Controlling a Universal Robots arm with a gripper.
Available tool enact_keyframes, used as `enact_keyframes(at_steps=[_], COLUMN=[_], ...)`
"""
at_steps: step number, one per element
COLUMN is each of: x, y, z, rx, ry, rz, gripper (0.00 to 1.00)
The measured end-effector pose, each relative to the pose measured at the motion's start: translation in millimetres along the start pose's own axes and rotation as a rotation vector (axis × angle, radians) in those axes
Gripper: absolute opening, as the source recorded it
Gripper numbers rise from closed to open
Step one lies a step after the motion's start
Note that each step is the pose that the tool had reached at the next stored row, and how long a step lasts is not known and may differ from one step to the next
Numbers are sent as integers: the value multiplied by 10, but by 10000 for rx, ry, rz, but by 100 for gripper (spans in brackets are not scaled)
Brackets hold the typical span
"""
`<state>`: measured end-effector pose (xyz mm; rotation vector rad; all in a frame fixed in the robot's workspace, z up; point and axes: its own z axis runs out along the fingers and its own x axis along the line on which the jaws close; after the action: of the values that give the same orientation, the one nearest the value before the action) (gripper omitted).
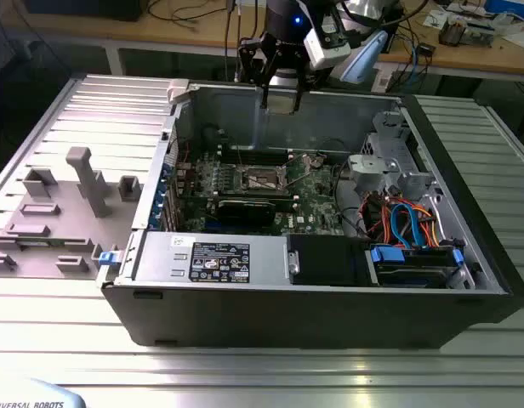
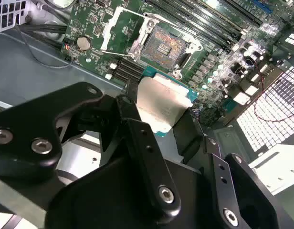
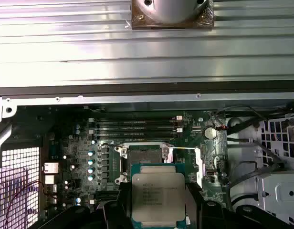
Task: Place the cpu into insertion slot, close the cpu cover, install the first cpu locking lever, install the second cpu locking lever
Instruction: 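Place the cpu into insertion slot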
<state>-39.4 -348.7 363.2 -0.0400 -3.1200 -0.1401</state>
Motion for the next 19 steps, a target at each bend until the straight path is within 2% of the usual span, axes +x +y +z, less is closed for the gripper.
enact_keyframes(at_steps=[6, 11, 19], x=[0, 0, 0], y=[0, 0, 0], z=[0, 3, 3], rx=[-2, -11, -12], ry=[-6, -55, -57], rz=[73, 624, 635], gripper=[54, 54, 54])
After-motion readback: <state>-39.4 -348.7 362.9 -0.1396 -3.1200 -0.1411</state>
